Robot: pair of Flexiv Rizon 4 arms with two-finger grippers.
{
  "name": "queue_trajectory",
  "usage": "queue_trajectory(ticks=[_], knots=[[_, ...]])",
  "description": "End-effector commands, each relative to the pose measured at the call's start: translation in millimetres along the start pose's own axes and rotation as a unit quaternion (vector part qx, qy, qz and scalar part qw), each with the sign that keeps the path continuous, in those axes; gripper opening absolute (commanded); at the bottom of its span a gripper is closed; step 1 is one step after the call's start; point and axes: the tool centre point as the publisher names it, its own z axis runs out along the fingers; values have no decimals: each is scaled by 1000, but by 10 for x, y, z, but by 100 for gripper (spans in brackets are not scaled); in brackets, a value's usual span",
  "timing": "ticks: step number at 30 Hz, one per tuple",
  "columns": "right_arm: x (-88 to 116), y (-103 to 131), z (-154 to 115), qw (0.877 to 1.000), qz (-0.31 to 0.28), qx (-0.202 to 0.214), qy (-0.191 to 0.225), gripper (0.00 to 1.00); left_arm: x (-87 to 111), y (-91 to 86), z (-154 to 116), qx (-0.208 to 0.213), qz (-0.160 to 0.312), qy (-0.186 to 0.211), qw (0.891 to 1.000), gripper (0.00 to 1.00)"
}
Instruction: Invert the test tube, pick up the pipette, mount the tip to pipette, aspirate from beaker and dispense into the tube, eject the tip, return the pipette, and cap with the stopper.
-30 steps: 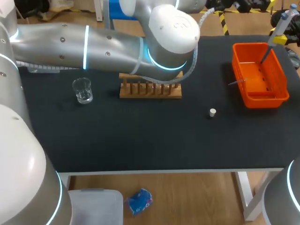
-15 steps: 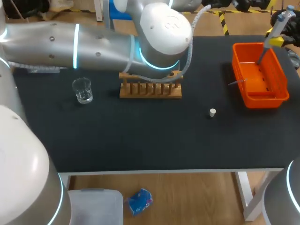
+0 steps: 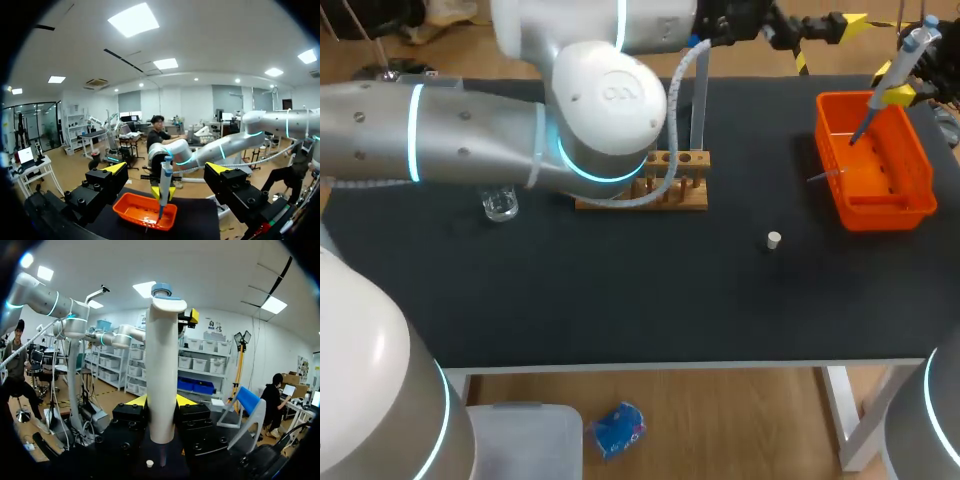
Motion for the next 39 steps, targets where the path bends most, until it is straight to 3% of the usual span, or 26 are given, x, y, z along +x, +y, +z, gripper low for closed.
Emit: queue_trajectory(ticks=[1, 20, 26, 39], knots=[[150, 89, 309, 998, -1, 38, -55, 0, 22, 64, -312, 26, -1, 3, 1000, 100], [150, 89, 309, 998, -1, 38, -55, 0, 22, 64, -312, 26, -1, 3, 1000, 100], [325, 51, 572, 996, 17, 52, -65, 0, 48, 253, -616, -1, 21, 10, 1000, 100], [665, -28, 1267, 996, 25, 45, -77, 0, 220, 625, -1276, -2, 11, -35, 999, 100]])
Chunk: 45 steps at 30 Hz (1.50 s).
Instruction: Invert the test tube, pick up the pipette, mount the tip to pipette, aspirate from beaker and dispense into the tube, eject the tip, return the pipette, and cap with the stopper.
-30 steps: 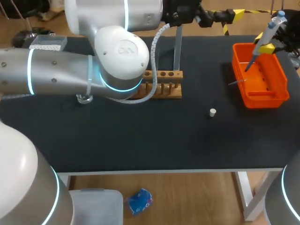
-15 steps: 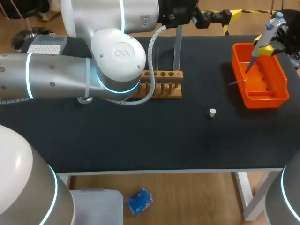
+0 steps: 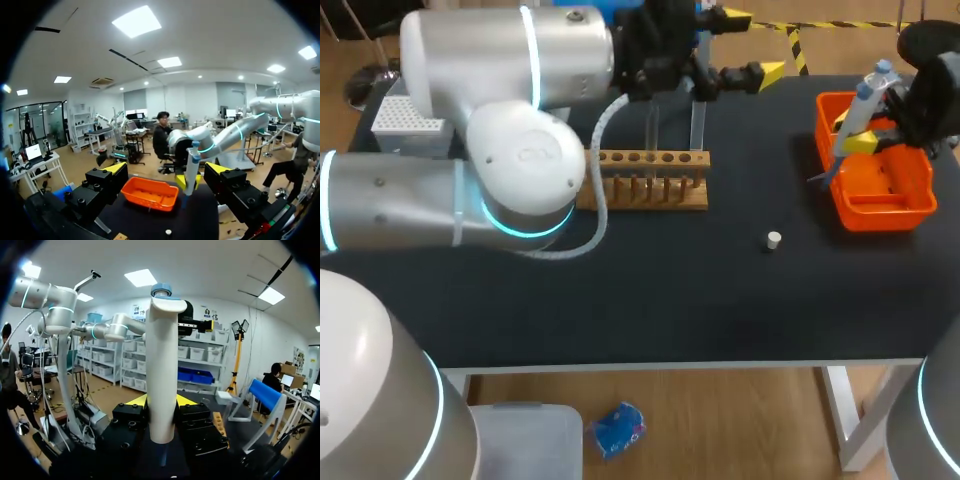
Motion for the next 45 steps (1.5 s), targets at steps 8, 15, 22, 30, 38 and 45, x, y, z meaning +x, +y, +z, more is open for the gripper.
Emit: queue_trajectory(ticks=[8, 15, 22, 30, 38, 45], knots=[[301, -74, 720, 1000, 18, 2, -24, 0, 118, 320, -571, 13, -12, -18, 1000, 100], [301, -74, 720, 1000, 18, 2, -24, 0, 99, 391, -612, 10, -34, -22, 999, 100], [301, -74, 720, 1000, 18, 2, -24, 0, 99, 391, -612, 10, -34, -22, 999, 100], [301, -74, 720, 1000, 18, 2, -24, 0, 99, 391, -612, 10, -34, -22, 999, 100], [323, -194, 784, 999, 26, -13, -29, 0, -6, 489, -619, 16, 18, 10, 1000, 100], [320, -321, 942, 999, 31, -21, -37, 0, -34, 634, -656, 22, 36, 23, 999, 100]])
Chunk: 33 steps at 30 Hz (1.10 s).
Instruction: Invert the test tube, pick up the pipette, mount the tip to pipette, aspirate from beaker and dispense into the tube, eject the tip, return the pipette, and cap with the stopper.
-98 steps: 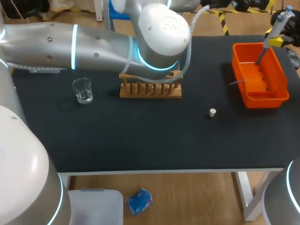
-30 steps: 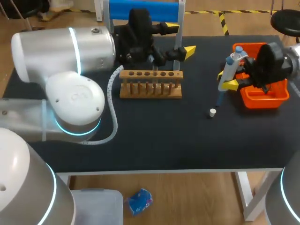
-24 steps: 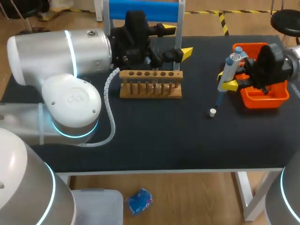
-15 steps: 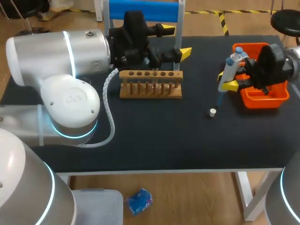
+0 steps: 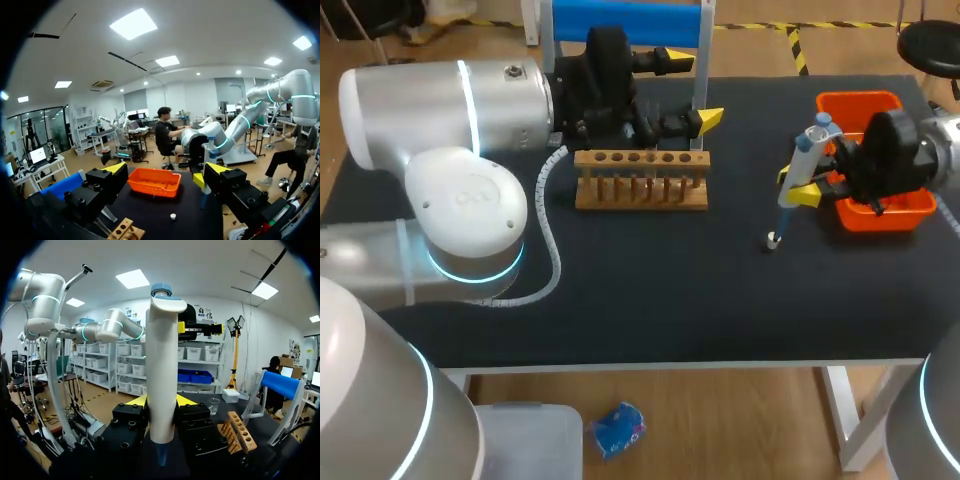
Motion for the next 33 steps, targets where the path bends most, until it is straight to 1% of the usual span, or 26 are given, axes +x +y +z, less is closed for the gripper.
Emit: queue_trajectory(ticks=[1, 4, 7, 9, 12, 18, 21, 33], knots=[[-20, -88, 124, 1000, -1, -6, -6, 0, -28, 156, -100, 25, 3, 23, 999, 100], [-62, -126, 198, 1000, -11, 1, -14, 0, -21, 229, -107, 25, -2, 22, 999, 100], [-119, -148, 268, 1000, -16, -2, -18, 0, 2, 299, -116, 29, -5, 20, 999, 100], [-165, -161, 310, 999, -24, 7, -23, 0, 19, 337, -130, 29, -6, 17, 999, 100], [-239, -162, 380, 999, -30, 1, -26, 0, 47, 392, -152, 31, -6, 12, 999, 100], [-400, -181, 547, 999, -37, -1, -18, 0, 113, 493, -159, 33, -6, 14, 999, 100], [-472, -202, 613, 999, -41, 8, -13, 0, 131, 556, -169, 32, -10, 17, 999, 100], [-677, -330, 821, 999, -34, -9, -17, 0, 171, 755, -189, 38, -22, 16, 999, 100]])
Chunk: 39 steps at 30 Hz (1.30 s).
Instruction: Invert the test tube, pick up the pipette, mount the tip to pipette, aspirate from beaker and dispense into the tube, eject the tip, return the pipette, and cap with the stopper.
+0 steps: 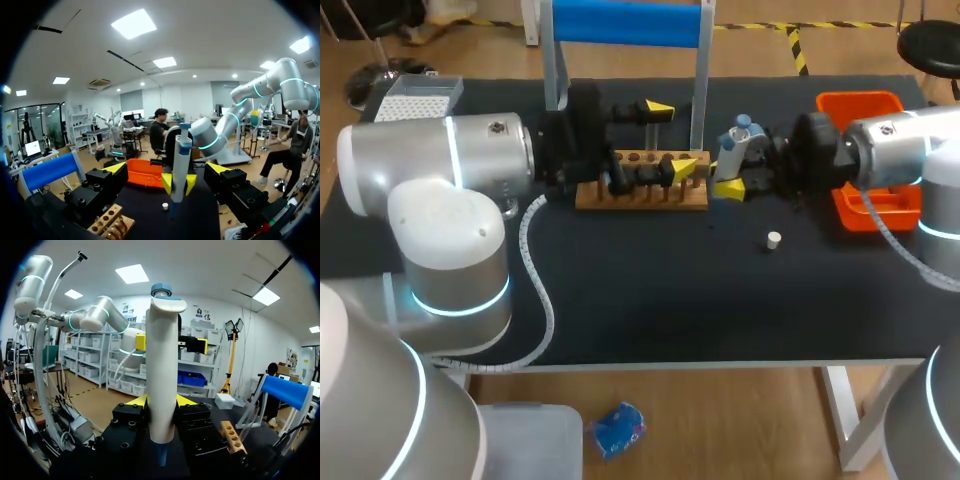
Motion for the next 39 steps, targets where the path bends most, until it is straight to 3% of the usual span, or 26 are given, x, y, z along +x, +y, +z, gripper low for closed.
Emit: queue_trajectory(ticks=[1, 22, 39], knots=[[-96, -90, 113, 1000, 2, -9, 3, 0, 26, 85, -17, 23, -1, -4, 1000, 100], [-228, -57, 606, 999, 3, -8, 40, 0, -20, 240, 31, 5, 5, -15, 1000, 100], [-258, -33, 764, 999, 1, -15, 49, 0, -44, 275, 65, 16, 3, -22, 1000, 97]])
